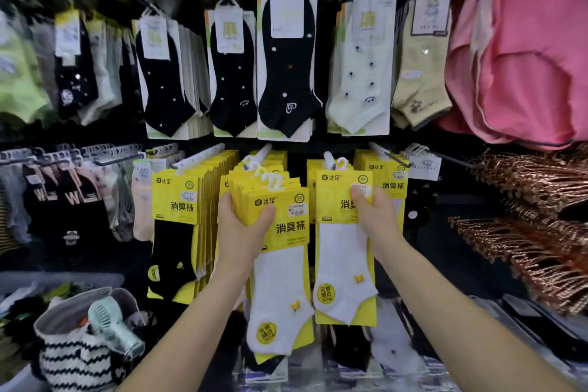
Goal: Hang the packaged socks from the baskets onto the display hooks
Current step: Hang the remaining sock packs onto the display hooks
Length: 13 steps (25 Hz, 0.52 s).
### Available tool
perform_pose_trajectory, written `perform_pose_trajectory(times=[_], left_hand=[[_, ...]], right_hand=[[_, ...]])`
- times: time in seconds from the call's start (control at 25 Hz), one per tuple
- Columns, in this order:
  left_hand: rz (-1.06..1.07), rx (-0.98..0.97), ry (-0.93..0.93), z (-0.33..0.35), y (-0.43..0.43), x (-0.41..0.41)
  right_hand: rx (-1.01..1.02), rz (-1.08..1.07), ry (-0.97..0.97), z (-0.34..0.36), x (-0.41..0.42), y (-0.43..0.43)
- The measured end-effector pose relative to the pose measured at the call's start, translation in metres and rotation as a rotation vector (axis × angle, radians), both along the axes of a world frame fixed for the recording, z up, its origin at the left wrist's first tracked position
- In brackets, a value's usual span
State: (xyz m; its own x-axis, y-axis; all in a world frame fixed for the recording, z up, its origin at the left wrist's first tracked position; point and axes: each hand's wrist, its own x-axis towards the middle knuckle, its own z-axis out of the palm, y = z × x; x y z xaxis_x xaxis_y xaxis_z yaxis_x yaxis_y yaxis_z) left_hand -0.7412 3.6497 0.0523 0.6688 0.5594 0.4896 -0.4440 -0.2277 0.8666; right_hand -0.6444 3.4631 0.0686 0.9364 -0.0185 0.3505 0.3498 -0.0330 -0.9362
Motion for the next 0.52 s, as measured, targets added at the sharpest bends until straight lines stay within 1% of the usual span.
perform_pose_trajectory(times=[0.12, 0.24, 0.4, 0.52], left_hand=[[0.04, 0.027, -0.012, 0.004, 0.011, -0.005], [0.016, 0.004, -0.021, 0.006, 0.017, -0.006], [0.011, 0.059, -0.003, 0.006, 0.012, -0.006], [-0.022, 0.067, 0.001, 0.011, 0.006, -0.002]], right_hand=[[-0.054, -0.019, -0.041, -0.005, 0.003, 0.012], [-0.092, -0.062, -0.061, -0.014, 0.005, 0.018], [-0.12, -0.107, -0.032, -0.015, 0.011, 0.021], [-0.156, -0.133, 0.027, -0.011, 0.012, 0.021]])
